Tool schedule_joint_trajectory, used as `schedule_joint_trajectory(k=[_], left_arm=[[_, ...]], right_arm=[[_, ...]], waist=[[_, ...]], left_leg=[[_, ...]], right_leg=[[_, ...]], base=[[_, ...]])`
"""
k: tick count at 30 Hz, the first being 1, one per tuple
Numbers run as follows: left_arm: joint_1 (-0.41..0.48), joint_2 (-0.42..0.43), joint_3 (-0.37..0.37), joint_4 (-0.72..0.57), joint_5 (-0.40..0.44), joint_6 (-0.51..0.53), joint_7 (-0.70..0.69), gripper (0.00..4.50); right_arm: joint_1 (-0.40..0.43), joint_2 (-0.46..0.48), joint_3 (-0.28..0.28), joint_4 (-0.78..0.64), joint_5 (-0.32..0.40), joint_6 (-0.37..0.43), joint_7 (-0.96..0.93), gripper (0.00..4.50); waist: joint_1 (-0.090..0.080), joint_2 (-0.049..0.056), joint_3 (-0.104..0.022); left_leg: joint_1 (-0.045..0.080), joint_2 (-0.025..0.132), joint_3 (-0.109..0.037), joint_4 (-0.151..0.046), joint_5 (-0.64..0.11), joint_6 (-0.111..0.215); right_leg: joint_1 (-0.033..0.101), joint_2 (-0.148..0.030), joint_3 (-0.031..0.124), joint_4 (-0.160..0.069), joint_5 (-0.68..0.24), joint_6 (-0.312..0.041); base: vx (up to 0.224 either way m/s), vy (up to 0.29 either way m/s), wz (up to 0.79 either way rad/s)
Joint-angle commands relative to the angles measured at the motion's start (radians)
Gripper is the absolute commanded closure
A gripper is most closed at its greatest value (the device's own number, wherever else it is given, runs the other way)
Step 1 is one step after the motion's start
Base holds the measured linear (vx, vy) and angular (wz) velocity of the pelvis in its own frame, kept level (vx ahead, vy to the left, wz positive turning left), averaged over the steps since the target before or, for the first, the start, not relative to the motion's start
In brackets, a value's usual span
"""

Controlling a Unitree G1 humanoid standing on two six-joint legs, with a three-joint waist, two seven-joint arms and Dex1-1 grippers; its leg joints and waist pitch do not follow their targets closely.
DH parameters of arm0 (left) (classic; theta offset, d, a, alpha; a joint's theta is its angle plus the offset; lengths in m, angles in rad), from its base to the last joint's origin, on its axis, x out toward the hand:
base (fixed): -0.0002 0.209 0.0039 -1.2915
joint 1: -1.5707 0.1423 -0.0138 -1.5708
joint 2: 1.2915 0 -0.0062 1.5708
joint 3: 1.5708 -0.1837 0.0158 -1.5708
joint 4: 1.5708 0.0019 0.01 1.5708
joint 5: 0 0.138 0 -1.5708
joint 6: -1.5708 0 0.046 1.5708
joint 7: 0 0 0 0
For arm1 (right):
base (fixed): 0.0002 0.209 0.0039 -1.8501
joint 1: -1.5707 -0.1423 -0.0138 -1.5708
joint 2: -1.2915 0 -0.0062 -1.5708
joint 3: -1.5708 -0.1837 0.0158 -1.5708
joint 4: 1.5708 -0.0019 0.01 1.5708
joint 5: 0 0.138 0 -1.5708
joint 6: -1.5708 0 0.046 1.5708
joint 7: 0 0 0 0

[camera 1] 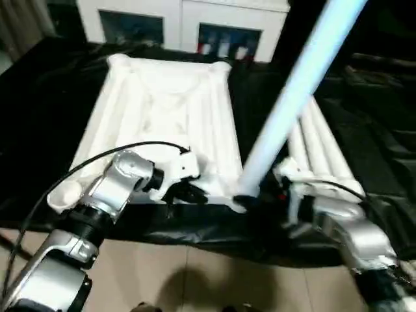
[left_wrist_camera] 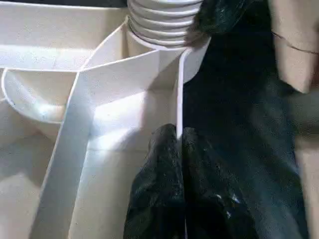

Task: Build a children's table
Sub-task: Insert table leg to table base

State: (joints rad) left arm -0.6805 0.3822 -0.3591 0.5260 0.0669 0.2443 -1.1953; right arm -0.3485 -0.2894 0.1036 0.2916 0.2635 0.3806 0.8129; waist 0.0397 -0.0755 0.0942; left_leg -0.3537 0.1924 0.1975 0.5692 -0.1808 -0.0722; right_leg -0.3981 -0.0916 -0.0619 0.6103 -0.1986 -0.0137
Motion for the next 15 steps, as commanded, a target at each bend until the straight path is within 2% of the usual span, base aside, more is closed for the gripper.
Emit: schedule_joint_trajectory(k=[1, 2, 3, 4, 5, 7, 8, 9, 10, 11, 12, 13, 14, 15], left_arm=[[0.005, -0.062, -0.014, 0.03, 0.009, 0.074, 0.089, 4.5], [-0.001, -0.096, 0.007, 0.052, 0.017, 0.118, 0.174, 4.5], [-0.001, -0.098, 0.008, 0.054, 0.018, 0.121, 0.179, 4.5], [-0.003, -0.114, 0.017, 0.061, 0.023, 0.147, 0.221, 4.5], [-0.003, -0.134, 0.025, 0.065, 0.033, 0.175, 0.273, 4.5], [0.0, -0.164, 0.036, 0.064, 0.041, 0.21, 0.333, 4.5], [0.015, -0.221, 0.057, 0.042, 0.051, 0.265, 0.429, 4.5], [0.021, -0.243, 0.066, 0.031, 0.051, 0.283, 0.459, 4.5], [0.022, -0.247, 0.067, 0.029, 0.051, 0.287, 0.465, 4.5], [0.037, -0.29, 0.077, -0.007, 0.055, 0.32, 0.514, 4.5], [0.038, -0.293, 0.077, -0.009, 0.056, 0.322, 0.517, 4.5], [0.038, -0.293, 0.077, -0.009, 0.056, 0.322, 0.517, 4.5], [0.044, -0.31, 0.077, -0.027, 0.056, 0.34, 0.539, 4.5], [0.052, -0.326, 0.073, -0.049, 0.056, 0.359, 0.557, 4.5]], right_arm=[[-0.016, 0.052, 0.011, 0.164, -0.043, 0.052, -0.13, 1.7], [-0.052, 0.097, -0.004, 0.242, -0.049, 0.057, -0.195, 1.7], [-0.054, 0.099, -0.004, 0.247, -0.049, 0.057, -0.198, 1.7], [-0.072, 0.121, -0.008, 0.285, -0.054, 0.052, -0.228, 1.7], [-0.1, 0.148, -0.012, 0.341, -0.066, 0.038, -0.276, 1.7], [-0.145, 0.189, -0.03, 0.42, -0.067, 0.018, -0.347, 1.71], [-0.232, 0.257, -0.076, 0.563, -0.057, -0.025, -0.471, 1.71], [-0.263, 0.279, -0.1, 0.611, -0.046, -0.04, -0.505, 1.71], [-0.269, 0.284, -0.105, 0.621, -0.043, -0.043, -0.512, 1.71], [-0.321, 0.315, -0.134, 0.696, -0.038, -0.066, -0.563, 1.71], [-0.324, 0.317, -0.136, 0.7, -0.038, -0.067, -0.565, 1.71], [-0.324, 0.317, -0.136, 0.7, -0.038, -0.067, -0.565, 1.71], [-0.343, 0.327, -0.144, 0.73, -0.044, -0.078, -0.578, 1.71], [-0.363, 0.337, -0.15, 0.759, -0.049, -0.088, -0.586, 1.71]], waist=[[-0.001, 0.003, -0.04], [-0.007, 0.003, -0.038], [-0.009, 0.005, -0.039], [-0.009, -0.002, -0.034], [-0.009, 0.002, -0.034], [-0.014, 0.001, -0.032], [-0.019, -0.004, -0.026], [-0.029, 0.0, -0.024], [-0.034, 0.004, -0.024], [-0.04, 0.005, -0.03], [-0.043, 0.012, -0.027], [-0.048, 0.012, -0.021], [-0.047, 0.009, -0.013], [-0.054, -0.001, -0.006]], left_leg=[[-0.002, 0.04, -0.028, -0.075, -0.267, -0.002], [-0.002, 0.039, -0.034, -0.079, -0.3, -0.017], [-0.001, 0.04, -0.036, -0.079, -0.316, -0.025], [-0.001, 0.039, -0.04, -0.082, -0.339, -0.026], [0.009, 0.04, -0.042, -0.082, -0.364, -0.026], [0.011, 0.039, -0.046, -0.085, -0.397, -0.031], [0.008, 0.039, -0.055, -0.089, -0.436, -0.039], [0.007, 0.038, -0.066, -0.092, -0.482, -0.055], [0.012, 0.038, -0.07, -0.093, -0.519, -0.061], [0.018, 0.038, -0.073, -0.091, -0.551, -0.058], [0.019, 0.043, -0.077, -0.095, -0.573, -0.061], [0.017, 0.043, -0.078, -0.101, -0.593, -0.058], [0.037, 0.041, -0.08, -0.099, -0.667, -0.052], [0.046, 0.039, -0.079, -0.099, -0.702, -0.05]], right_leg=[[0.036, -0.067, 0.046, -0.089, -0.399, -0.179], [0.033, -0.067, 0.044, -0.099, -0.477, -0.153], [0.033, -0.069, 0.044, -0.1, -0.499, -0.145], [0.03, -0.069, 0.041, -0.111, -0.548, -0.118], [0.021, -0.07, 0.042, -0.116, -0.57, -0.109], [0.019, -0.072, 0.036, -0.123, -0.613, -0.097], [0.017, -0.073, 0.028, -0.128, -0.655, -0.082], [0.018, -0.072, 0.017, -0.133, -0.68, -0.068], [0.017, -0.069, 0.011, -0.134, -0.682, -0.062], [0.023, -0.07, 0.005, -0.143, -0.631, -0.062], [0.022, -0.07, 0.001, -0.138, -0.594, -0.074], [0.022, -0.062, -0.005, -0.144, -0.576, -0.073], [0.011, -0.063, -0.02, -0.157, -0.61, -0.057], [0.002, -0.058, -0.031, -0.173, -0.637, -0.046]], base=[[-0.059, 0.003, -0.09], [-0.061, 0.008, -0.13], [-0.09, 0.014, -0.2], [-0.059, 0.011, -0.14], [-0.052, 0.009, -0.09], [-0.052, 0.011, -0.09], [-0.066, 0.021, -0.16], [-0.073, 0.035, -0.2], [-0.073, 0.035, -0.2], [-0.05, 0.044, -0.15], [0.0, 0.0, 0.0], [0.0, 0.0, 0.0], [-0.064, 0.035, -0.02], [0.0, 0.0, 0.0]])
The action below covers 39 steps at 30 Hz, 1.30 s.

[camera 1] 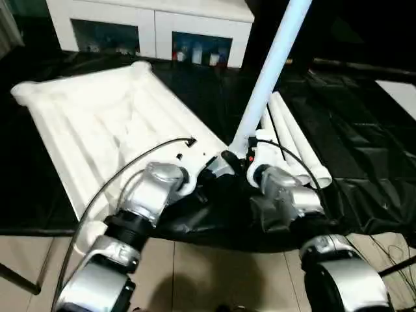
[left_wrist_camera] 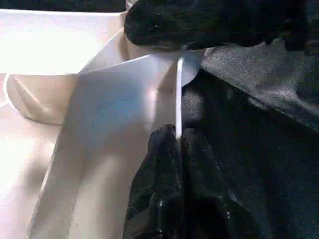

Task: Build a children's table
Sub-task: Insert table leg to table base

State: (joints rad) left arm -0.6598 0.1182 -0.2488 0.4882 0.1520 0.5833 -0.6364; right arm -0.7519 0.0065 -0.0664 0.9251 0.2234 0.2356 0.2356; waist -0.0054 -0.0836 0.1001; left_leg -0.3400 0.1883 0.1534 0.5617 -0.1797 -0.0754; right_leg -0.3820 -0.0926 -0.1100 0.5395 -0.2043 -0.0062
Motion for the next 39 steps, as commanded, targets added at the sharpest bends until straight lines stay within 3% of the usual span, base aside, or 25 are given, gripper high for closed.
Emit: schedule_joint_trajectory(k=[1, 2, 3, 4, 5, 6, 7, 8, 9, 10, 11, 12, 13, 14, 16, 17, 18, 21, 30, 33, 34, 35, 37, 39], left_arm=[[0.036, -0.073, -0.039, -0.028, -0.034, 0.035, 0.004, 4.5], [0.038, -0.075, -0.04, -0.032, -0.033, 0.039, 0.006, 4.5], [0.043, -0.077, -0.041, -0.041, -0.03, 0.045, 0.01, 4.5], [0.047, -0.072, -0.039, -0.041, -0.025, 0.045, 0.015, 4.5], [0.049, -0.068, -0.037, -0.04, -0.023, 0.042, 0.017, 4.5], [0.049, -0.062, -0.036, -0.039, -0.02, 0.037, 0.015, 4.5], [0.049, -0.054, -0.036, -0.037, -0.017, 0.027, 0.011, 4.5], [0.049, -0.046, -0.036, -0.035, -0.015, 0.017, 0.004, 4.5], [0.049, -0.038, -0.037, -0.036, -0.016, 0.013, 0.001, 4.5], [0.048, -0.032, -0.038, -0.036, -0.017, 0.008, -0.002, 4.5], [0.047, -0.027, -0.039, -0.036, -0.018, 0.003, -0.004, 4.5], [0.046, -0.025, -0.039, -0.037, -0.018, 0.0, -0.005, 4.5], [0.045, -0.019, -0.044, -0.036, -0.017, -0.004, -0.011, 4.5], [0.042, -0.013, -0.048, -0.035, -0.016, -0.01, -0.018, 4.5], [0.038, -0.003, -0.054, -0.035, -0.009, -0.024, -0.04, 4.5], [0.036, 0.002, -0.054, -0.034, -0.009, -0.025, -0.05, 4.5], [0.034, 0.004, -0.052, -0.033, -0.009, -0.024, -0.052, 4.5], [0.027, 0.012, -0.052, -0.027, -0.01, -0.027, -0.063, 4.5], [0.012, 0.044, -0.051, 0.001, -0.013, -0.053, -0.095, 4.5], [0.008, 0.055, -0.054, 0.005, -0.016, -0.066, -0.116, 4.5], [0.006, 0.064, -0.061, 0.012, -0.018, -0.086, -0.134, 4.5], [0.004, 0.073, -0.067, 0.019, -0.019, -0.107, -0.151, 4.5], [0.003, 0.084, -0.075, 0.022, -0.023, -0.143, -0.185, 4.5], [-0.004, 0.106, -0.086, 0.033, -0.026, -0.186, -0.236, 4.5]], right_arm=[[0.028, 0.048, 0.018, 0.144, -0.013, 0.052, -0.007, 1.71], [0.023, 0.05, 0.016, 0.154, -0.015, 0.047, -0.008, 1.71], [0.008, 0.054, 0.013, 0.183, -0.023, 0.033, -0.009, 1.71], [-0.005, 0.055, 0.01, 0.209, -0.031, 0.019, -0.01, 1.71], [-0.011, 0.056, 0.006, 0.222, -0.033, 0.013, -0.01, 1.71], [-0.014, 0.056, 0.004, 0.227, -0.033, 0.012, -0.006, 1.71], [-0.018, 0.055, 0.003, 0.233, -0.034, 0.009, 0.001, 1.71], [-0.02, 0.054, 0.004, 0.235, -0.034, 0.008, 0.008, 1.71], [-0.024, 0.054, 0.004, 0.24, -0.036, 0.0, 0.017, 1.71], [-0.028, 0.054, 0.003, 0.243, -0.038, -0.008, 0.023, 1.71], [-0.033, 0.053, 0.002, 0.249, -0.041, -0.015, 0.02, 1.71], [-0.037, 0.053, 0.0, 0.253, -0.042, -0.019, 0.016, 1.71], [-0.043, 0.052, -0.004, 0.26, -0.042, -0.031, 0.023, 1.71], [-0.048, 0.052, -0.009, 0.264, -0.04, -0.039, 0.027, 1.71], [-0.06, 0.049, -0.019, 0.271, -0.041, -0.062, 0.042, 1.71], [-0.065, 0.046, -0.02, 0.27, -0.042, -0.068, 0.05, 1.71], [-0.068, 0.044, -0.021, 0.269, -0.043, -0.07, 0.053, 1.36], [-0.076, 0.037, -0.017, 0.265, -0.047, -0.078, 0.067, 1.01], [-0.079, 0.004, 0.007, 0.218, -0.067, -0.117, 0.161, 0.26], [-0.05, -0.017, 0.032, 0.157, -0.082, -0.131, 0.219, 0.26], [-0.028, -0.032, 0.044, 0.115, -0.086, -0.132, 0.247, 0.26], [-0.01, -0.044, 0.054, 0.079, -0.088, -0.132, 0.272, 0.26], [0.018, -0.064, 0.072, 0.028, -0.098, -0.133, 0.294, 0.26], [0.074, -0.108, 0.107, -0.071, -0.119, -0.135, 0.334, 0.26]], waist=[[-0.022, 0.015, -0.004], [-0.022, 0.022, -0.004], [0.026, 0.032, -0.007], [0.043, 0.024, -0.003], [0.035, -0.051, -0.007], [0.036, -0.047, -0.005], [0.04, -0.052, -0.013], [0.056, -0.014, -0.02], [0.041, -0.011, -0.031], [0.043, -0.003, -0.033], [0.042, 0.001, -0.032], [0.041, -0.003, -0.03], [0.042, -0.003, -0.021], [0.039, -0.002, -0.02], [0.037, 0.0, -0.024], [0.035, 0.005, -0.025], [0.034, 0.003, -0.026], [0.037, 0.005, -0.029], [0.039, 0.009, -0.028], [0.042, 0.007, -0.029], [0.043, 0.007, -0.032], [0.047, 0.003, -0.035], [0.046, 0.004, -0.034], [0.05, 0.007, -0.039]], left_leg=[[0.041, 0.048, -0.041, -0.104, -0.796, -0.051], [0.017, 0.058, -0.044, -0.127, -0.831, -0.051], [-0.057, 0.084, -0.008, -0.219, -0.918, -0.037], [-0.032, 0.078, 0.008, -0.225, -0.898, -0.033], [0.051, 0.021, 0.003, -0.082, -0.675, -0.021], [0.08, -0.002, -0.004, 0.021, -0.494, -0.004], [-0.026, 0.007, -0.032, 0.013, -0.2, 0.018], [-0.049, 0.029, -0.044, -0.074, -0.187, -0.021], [-0.041, 0.037, -0.047, -0.09, -0.237, -0.043], [-0.028, 0.038, -0.042, -0.092, -0.265, -0.042], [-0.012, 0.04, -0.032, -0.093, -0.304, -0.029], [-0.013, 0.04, -0.029, -0.094, -0.306, -0.02], [-0.008, 0.038, -0.025, -0.097, -0.365, -0.013], [-0.007, 0.037, -0.027, -0.095, -0.418, -0.018], [-0.017, 0.04, -0.032, -0.099, -0.421, -0.024], [-0.016, 0.041, -0.033, -0.101, -0.434, -0.031], [-0.016, 0.041, -0.032, -0.102, -0.433, -0.032], [-0.01, 0.045, -0.021, -0.103, -0.384, -0.023], [-0.011, 0.049, -0.006, -0.102, -0.323, -0.007], [-0.009, 0.05, -0.001, -0.1, -0.31, -0.003], [-0.008, 0.05, 0.001, -0.098, -0.3, 0.0], [-0.007, 0.051, 0.007, -0.096, -0.251, 0.018], [-0.006, 0.052, 0.012, -0.097, -0.263, 0.024], [-0.009, 0.051, 0.013, -0.093, -0.248, 0.023]], right_leg=[[-0.008, -0.041, -0.024, -0.109, -0.628, -0.03], [0.023, -0.034, -0.029, -0.077, -0.569, -0.031], [0.082, -0.01, 0.017, 0.117, -0.183, -0.06], [0.05, -0.01, 0.04, 0.122, -0.218, -0.061], [-0.054, -0.068, 0.094, -0.049, -0.753, -0.003], [-0.086, -0.136, 0.09, -0.125, -1.021, 0.002], [0.019, -0.176, 0.111, -0.108, -1.068, 0.013], [0.046, -0.112, 0.069, -0.072, -0.821, -0.032], [0.035, -0.069, 0.054, -0.033, -0.539, -0.067], [0.029, -0.064, 0.057, -0.029, -0.453, -0.088], [0.014, -0.066, 0.069, -0.03, -0.37, -0.128], [0.015, -0.067, 0.074, -0.03, -0.356, -0.141], [0.007, -0.065, 0.077, -0.04, -0.449, -0.137], [0.003, -0.073, 0.079, -0.05, -0.562, -0.113], [0.008, -0.076, 0.079, -0.052, -0.597, -0.089], [0.007, -0.075, 0.078, -0.054, -0.592, -0.084], [0.008, -0.074, 0.077, -0.055, -0.579, -0.084], [0.005, -0.071, 0.083, -0.049, -0.451, -0.118], [0.01, -0.069, 0.087, -0.042, -0.389, -0.152], [0.008, -0.07, 0.09, -0.044, -0.404, -0.15], [0.008, -0.07, 0.092, -0.044, -0.394, -0.151], [0.009, -0.065, 0.096, -0.038, -0.328, -0.161], [0.005, -0.063, 0.097, -0.036, -0.33, -0.176], [0.008, -0.061, 0.1, -0.036, -0.313, -0.166]], base=[[-0.066, 0.021, 0.01], [-0.055, 0.018, -0.05], [-0.068, -0.018, 0.1], [0.0, 0.0, 0.0], [0.05, -0.104, 0.09], [0.063, -0.069, -0.05], [0.105, -0.053, -0.38], [0.073, 0.044, -0.5], [0.076, 0.046, -0.5], [0.0, 0.0, 0.0], [0.0, 0.0, 0.0], [0.0, 0.0, 0.0], [0.0, 0.0, 0.0], [0.0, 0.0, 0.0], [0.0, 0.0, 0.0], [0.0, 0.0, 0.0], [0.0, 0.0, 0.0], [0.0, 0.0, 0.0], [0.0, 0.0, 0.0], [0.0, 0.0, 0.0], [0.0, 0.0, 0.0], [0.0, 0.0, 0.0], [0.0, 0.0, 0.0], [0.0, 0.0, 0.0]])
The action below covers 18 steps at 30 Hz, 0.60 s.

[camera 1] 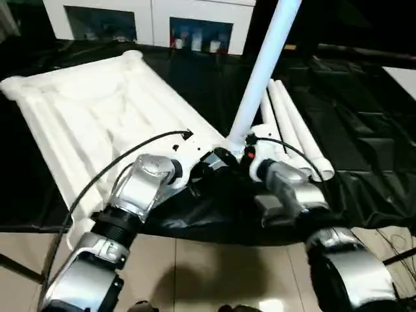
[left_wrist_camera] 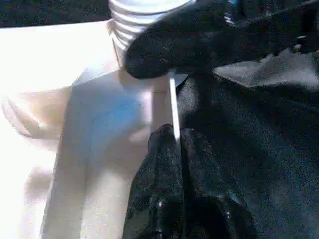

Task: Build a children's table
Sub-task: Insert table leg to table base

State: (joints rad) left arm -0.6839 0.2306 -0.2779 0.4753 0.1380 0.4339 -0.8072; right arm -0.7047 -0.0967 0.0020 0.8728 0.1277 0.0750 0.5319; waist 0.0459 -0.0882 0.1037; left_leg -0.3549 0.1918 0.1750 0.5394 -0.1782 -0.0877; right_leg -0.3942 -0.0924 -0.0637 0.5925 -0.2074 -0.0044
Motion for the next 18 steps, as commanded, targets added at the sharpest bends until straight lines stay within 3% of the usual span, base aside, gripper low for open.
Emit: schedule_joint_trajectory(k=[1, 2, 3, 4, 6, 8, 9, 11, 13, 18], left_arm=[[0.019, -0.004, -0.058, 0.047, -0.011, -0.045, -0.071, 4.5], [0.008, 0.028, -0.075, 0.067, -0.012, -0.128, -0.148, 4.5], [0.007, 0.03, -0.076, 0.068, -0.012, -0.131, -0.153, 4.5], [-0.001, 0.055, -0.081, 0.084, -0.029, -0.215, -0.237, 4.5], [-0.001, 0.071, -0.085, 0.082, -0.04, -0.246, -0.288, 4.5], [-0.005, 0.094, -0.097, 0.083, -0.038, -0.273, -0.329, 4.5], [-0.011, 0.109, -0.104, 0.089, -0.035, -0.284, -0.35, 4.5], [-0.017, 0.123, -0.106, 0.097, -0.036, -0.297, -0.374, 4.5], [-0.019, 0.128, -0.106, 0.098, -0.04, -0.302, -0.388, 4.5], [-0.027, 0.134, -0.096, 0.126, -0.054, -0.349, -0.439, 4.5]], right_arm=[[0.033, -0.009, 0.041, -0.028, -0.024, 0.026, 0.042, 0.26], [0.102, -0.06, 0.066, -0.151, -0.025, 0.041, 0.099, 0.26], [0.107, -0.063, 0.067, -0.16, -0.024, 0.043, 0.104, 0.26], [0.164, -0.104, 0.076, -0.265, -0.008, 0.072, 0.157, 0.26], [0.195, -0.127, 0.08, -0.321, 0.003, 0.088, 0.187, 0.26], [0.232, -0.152, 0.086, -0.388, 0.013, 0.104, 0.218, 0.26], [0.26, -0.17, 0.091, -0.437, 0.024, 0.119, 0.245, 0.26], [0.287, -0.19, 0.098, -0.487, 0.038, 0.14, 0.273, 0.26], [0.297, -0.198, 0.101, -0.506, 0.044, 0.149, 0.282, 0.26], [0.331, -0.217, 0.105, -0.593, 0.054, 0.187, 0.3, 0.26]], waist=[[0.002, 0.011, -0.046], [0.006, 0.007, -0.051], [0.009, 0.009, -0.052], [0.012, 0.013, -0.058], [0.015, 0.012, -0.067], [0.013, 0.017, -0.07], [0.017, 0.021, -0.071], [0.016, 0.02, -0.072], [0.013, 0.019, -0.07], [0.013, 0.018, -0.062]], left_leg=[[0.008, 0.047, -0.007, -0.068, -0.23, 0.04], [0.003, 0.042, -0.003, -0.06, -0.158, 0.066], [0.005, 0.041, 0.0, -0.056, -0.129, 0.078], [0.009, 0.041, 0.003, -0.048, -0.056, 0.105], [0.004, 0.036, 0.007, -0.036, 0.045, 0.152], [0.005, 0.035, 0.009, -0.032, 0.076, 0.172], [0.007, 0.035, 0.013, -0.026, 0.096, 0.198], [0.003, 0.037, 0.012, -0.027, 0.088, 0.207], [0.001, 0.042, 0.01, -0.03, 0.042, 0.192], [0.005, 0.046, 0.013, -0.041, -0.106, 0.109]], right_leg=[[0.02, -0.059, 0.053, -0.087, -0.28, -0.17], [0.027, -0.054, 0.052, -0.076, -0.178, -0.187], [0.028, -0.051, 0.053, -0.071, -0.137, -0.186], [0.029, -0.049, 0.052, -0.057, -0.019, -0.21], [0.039, -0.041, 0.049, -0.033, 0.187, -0.256], [0.038, -0.041, 0.049, -0.025, 0.249, -0.29], [0.04, -0.038, 0.05, -0.021, 0.309, -0.312], [0.043, -0.041, 0.05, -0.02, 0.309, -0.32], [0.045, -0.046, 0.049, -0.024, 0.231, -0.319], [0.038, -0.049, 0.055, -0.042, 0.015, -0.282]], base=[[0.0, 0.0, 0.0], [0.057, -0.016, 0.06], [0.069, -0.015, 0.04], [0.069, -0.015, 0.04], [0.037, -0.003, 0.0], [0.031, 0.003, 0.0], [0.061, 0.018, 0.08], [0.0, 0.0, 0.0], [0.0, 0.0, 0.0], [0.0, 0.0, 0.0]])
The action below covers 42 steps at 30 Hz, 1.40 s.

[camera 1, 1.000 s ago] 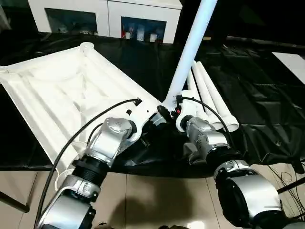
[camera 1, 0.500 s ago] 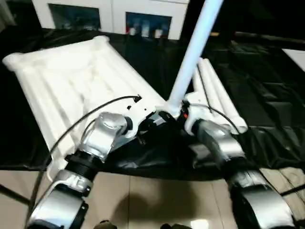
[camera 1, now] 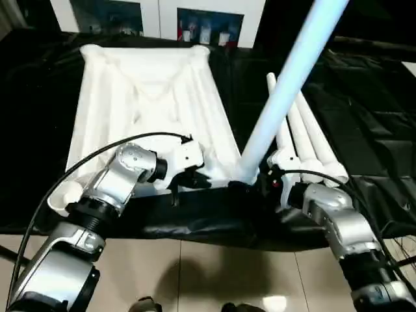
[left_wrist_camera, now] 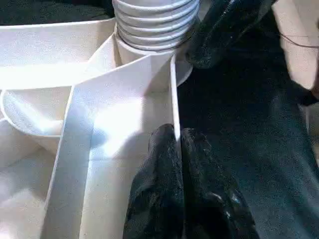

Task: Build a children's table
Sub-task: Insert table leg to table base, then rotate leg to tighten

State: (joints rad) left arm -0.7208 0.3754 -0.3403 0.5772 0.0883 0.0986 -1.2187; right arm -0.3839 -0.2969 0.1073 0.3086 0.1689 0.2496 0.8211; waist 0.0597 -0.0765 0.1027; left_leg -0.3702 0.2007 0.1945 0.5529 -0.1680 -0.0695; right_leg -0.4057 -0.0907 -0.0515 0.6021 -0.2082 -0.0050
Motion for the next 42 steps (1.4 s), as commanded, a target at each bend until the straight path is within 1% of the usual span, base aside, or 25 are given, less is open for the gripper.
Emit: schedule_joint_trajectory(k=[1, 2, 3, 5, 6, 7, 8, 12, 13, 15, 17, 19, 22, 23, 24, 27, 29, 31, 35, 36, 37, 39, 40, 41, 42], left_arm=[[0.01, -0.01, -0.033, 0.03, -0.004, -0.021, -0.034, 4.5], [0.012, -0.006, -0.033, 0.037, -0.004, -0.031, -0.042, 4.5], [0.013, -0.005, -0.033, 0.041, -0.005, -0.036, -0.045, 4.5], [0.014, -0.004, -0.033, 0.041, -0.006, -0.039, -0.049, 4.5], [0.016, -0.002, -0.034, 0.04, -0.006, -0.041, -0.052, 4.5], [0.016, -0.002, -0.034, 0.041, -0.006, -0.041, -0.052, 4.5], [0.017, -0.001, -0.034, 0.042, -0.006, -0.044, -0.054, 4.5], [0.019, 0.0, -0.032, 0.047, -0.003, -0.054, -0.06, 4.5], [0.019, 0.0, -0.032, 0.049, -0.003, -0.055, -0.06, 4.5], [0.019, 0.0, -0.032, 0.054, -0.001, -0.059, -0.063, 4.5], [0.019, 0.0, -0.034, 0.059, 0.0, -0.061, -0.068, 4.5], [0.019, 0.0, -0.035, 0.059, 0.0, -0.061, -0.07, 4.5], [0.019, 0.0, -0.037, 0.062, 0.001, -0.063, -0.074, 4.5], [0.019, 0.0, -0.038, 0.064, 0.002, -0.064, -0.075, 4.5], [0.018, 0.0, -0.038, 0.065, 0.002, -0.065, -0.076, 4.5], [0.017, -0.001, -0.038, 0.067, 0.003, -0.066, -0.078, 4.5], [0.016, -0.002, -0.037, 0.072, 0.004, -0.068, -0.08, 4.5], [0.016, -0.003, -0.037, 0.075, 0.005, -0.07, -0.081, 4.5], [0.018, -0.002, -0.035, 0.076, 0.003, -0.069, -0.085, 4.5], [0.018, -0.002, -0.035, 0.076, 0.002, -0.069, -0.085, 4.5], [0.02, -0.007, -0.029, 0.079, -0.002, -0.059, -0.078, 4.5], [0.019, -0.025, -0.016, 0.082, -0.006, -0.022, -0.042, 4.5], [0.018, -0.032, -0.011, 0.086, -0.007, -0.012, -0.027, 4.5], [0.014, -0.057, 0.003, 0.097, -0.007, 0.023, 0.024, 4.5], [0.01, -0.077, 0.012, 0.105, -0.003, 0.052, 0.069, 4.5]], right_arm=[[0.015, -0.018, -0.002, -0.043, 0.018, 0.018, 0.016, 0.26], [0.023, -0.02, -0.002, -0.064, 0.026, 0.026, 0.023, 0.26], [0.028, -0.023, -0.001, -0.078, 0.033, 0.034, 0.029, 0.26], [0.032, -0.029, 0.003, -0.084, 0.032, 0.04, 0.032, 0.26], [0.034, -0.033, 0.007, -0.078, 0.023, 0.037, 0.033, 0.26], [0.034, -0.034, 0.007, -0.077, 0.022, 0.036, 0.033, 0.26], [0.035, -0.035, 0.008, -0.069, 0.015, 0.032, 0.032, 0.26], [0.039, -0.036, 0.007, -0.065, 0.015, 0.037, 0.029, 0.26], [0.04, -0.036, 0.006, -0.065, 0.015, 0.038, 0.029, 0.42], [0.041, -0.038, 0.003, -0.065, 0.018, 0.042, 0.027, 0.6], [0.039, -0.041, 0.001, -0.059, 0.024, 0.042, 0.026, 0.63], [0.037, -0.041, 0.0, -0.053, 0.024, 0.039, 0.027, 0.94], [0.032, -0.038, 0.0, -0.033, 0.022, 0.031, 0.026, 1.04], [0.031, -0.036, 0.0, -0.026, 0.021, 0.027, 0.026, 1.31], [0.03, -0.034, 0.001, -0.019, 0.021, 0.026, 0.026, 1.39], [0.029, -0.032, 0.002, -0.011, 0.02, 0.024, 0.024, 1.5], [0.026, -0.03, 0.002, -0.002, 0.019, 0.022, 0.021, 1.7], [0.023, -0.029, 0.001, 0.004, 0.019, 0.019, 0.019, 1.73], [0.019, -0.021, -0.003, 0.02, 0.024, 0.018, 0.015, 1.75], [0.018, -0.021, -0.004, 0.02, 0.024, 0.018, 0.014, 1.75], [0.013, 0.001, -0.019, 0.042, 0.032, 0.025, -0.017, 1.75], [-0.001, 0.037, -0.04, 0.092, 0.032, 0.032, -0.079, 1.75], [-0.007, 0.047, -0.044, 0.109, 0.031, 0.033, -0.097, 1.75], [-0.024, 0.077, -0.056, 0.162, 0.026, 0.033, -0.149, 1.75], [-0.041, 0.102, -0.064, 0.206, 0.023, 0.033, -0.189, 1.75]], waist=[[0.0, 0.007, -0.061], [0.001, 0.006, -0.061], [0.002, 0.004, -0.062], [0.003, 0.004, -0.062], [0.004, 0.005, -0.065], [0.004, 0.004, -0.065], [0.004, 0.001, -0.065], [0.006, 0.001, -0.068], [0.006, 0.001, -0.069], [0.006, 0.002, -0.07], [0.006, 0.002, -0.07], [0.007, 0.002, -0.071], [0.008, 0.002, -0.072], [0.008, 0.002, -0.072], [0.008, 0.003, -0.072], [0.008, 0.001, -0.073], [0.009, 0.001, -0.073], [0.009, 0.002, -0.073], [0.008, -0.001, -0.073], [0.008, 0.0, -0.073], [0.008, -0.002, -0.071], [0.004, 0.0, -0.07], [0.0, 0.0, -0.067], [-0.007, 0.001, -0.064], [-0.011, -0.001, -0.06]], left_leg=[[0.021, 0.037, -0.006, -0.054, -0.128, 0.083], [0.022, 0.038, -0.004, -0.055, -0.142, 0.072], [0.02, 0.038, -0.005, -0.055, -0.143, 0.066], [0.019, 0.037, -0.004, -0.054, -0.138, 0.062], [0.02, 0.035, -0.003, -0.051, -0.125, 0.061], [0.019, 0.035, -0.003, -0.05, -0.119, 0.062], [0.017, 0.033, -0.002, -0.048, -0.107, 0.066], [0.016, 0.031, -0.002, -0.044, -0.086, 0.081], [0.016, 0.031, -0.002, -0.043, -0.081, 0.084], [0.017, 0.031, -0.002, -0.042, -0.077, 0.09], [0.017, 0.031, -0.002, -0.041, -0.077, 0.091], [0.017, 0.031, -0.002, -0.041, -0.086, 0.089], [0.017, 0.031, -0.002, -0.04, -0.094, 0.084], [0.018, 0.031, -0.002, -0.04, -0.091, 0.085], [0.017, 0.031, -0.002, -0.039, -0.088, 0.086], [0.016, 0.03, -0.002, -0.038, -0.086, 0.088], [0.016, 0.03, -0.003, -0.038, -0.088, 0.088], [0.016, 0.03, -0.002, -0.037, -0.085, 0.089], [0.016, 0.029, -0.002, -0.036, -0.079, 0.095], [0.016, 0.029, -0.002, -0.036, -0.081, 0.096], [0.015, 0.029, -0.002, -0.036, -0.087, 0.094], [0.014, 0.03, -0.003, -0.039, -0.105, 0.082], [0.014, 0.03, -0.005, -0.042, -0.133, 0.063], [0.016, 0.032, -0.005, -0.045, -0.171, 0.042], [0.016, 0.031, -0.008, -0.048, -0.216, 0.017]], right_leg=[[0.049, -0.051, 0.043, -0.053, -0.001, -0.276], [0.047, -0.051, 0.045, -0.054, -0.019, -0.264], [0.049, -0.051, 0.046, -0.052, -0.025, -0.254], [0.048, -0.051, 0.048, -0.052, -0.024, -0.247], [0.047, -0.051, 0.048, -0.049, -0.007, -0.248], [0.047, -0.05, 0.048, -0.048, 0.002, -0.249], [0.049, -0.049, 0.049, -0.046, 0.02, -0.251], [0.051, -0.05, 0.049, -0.041, 0.047, -0.257], [0.051, -0.049, 0.048, -0.04, 0.057, -0.261], [0.051, -0.048, 0.047, -0.038, 0.069, -0.267], [0.051, -0.048, 0.047, -0.037, 0.071, -0.269], [0.052, -0.049, 0.048, -0.038, 0.06, -0.27], [0.052, -0.049, 0.048, -0.038, 0.048, -0.271], [0.052, -0.049, 0.048, -0.037, 0.051, -0.271], [0.052, -0.049, 0.048, -0.036, 0.056, -0.273], [0.054, -0.048, 0.047, -0.035, 0.06, -0.272], [0.053, -0.049, 0.047, -0.035, 0.054, -0.271], [0.053, -0.049, 0.048, -0.035, 0.058, -0.274], [0.053, -0.047, 0.047, -0.033, 0.069, -0.277], [0.053, -0.048, 0.047, -0.033, 0.064, -0.278], [0.053, -0.049, 0.047, -0.035, 0.051, -0.277], [0.05, -0.051, 0.047, -0.037, 0.012, -0.273], [0.049, -0.051, 0.046, -0.044, -0.041, -0.265], [0.045, -0.052, 0.047, -0.05, -0.102, -0.259], [0.044, -0.054, 0.046, -0.06, -0.194, -0.242]], base=[[0.0, 0.0, 0.0], [0.0, 0.0, 0.0], [0.0, 0.0, 0.0], [0.0, 0.0, 0.0], [0.0, 0.0, 0.0], [0.0, 0.0, 0.0], [0.0, 0.0, 0.0], [0.0, 0.0, 0.0], [0.0, 0.0, 0.0], [0.0, 0.0, 0.0], [0.0, 0.0, 0.0], [0.0, 0.0, 0.0], [0.0, 0.0, 0.0], [0.0, 0.0, 0.0], [0.0, 0.0, 0.0], [0.0, 0.0, 0.0], [0.0, 0.0, 0.0], [0.0, 0.0, 0.0], [0.0, 0.0, 0.0], [0.0, 0.0, 0.0], [0.0, 0.0, 0.0], [0.0, 0.0, 0.0], [0.0, 0.0, 0.0], [0.0, 0.0, 0.0], [-0.06, 0.002, -0.04]])
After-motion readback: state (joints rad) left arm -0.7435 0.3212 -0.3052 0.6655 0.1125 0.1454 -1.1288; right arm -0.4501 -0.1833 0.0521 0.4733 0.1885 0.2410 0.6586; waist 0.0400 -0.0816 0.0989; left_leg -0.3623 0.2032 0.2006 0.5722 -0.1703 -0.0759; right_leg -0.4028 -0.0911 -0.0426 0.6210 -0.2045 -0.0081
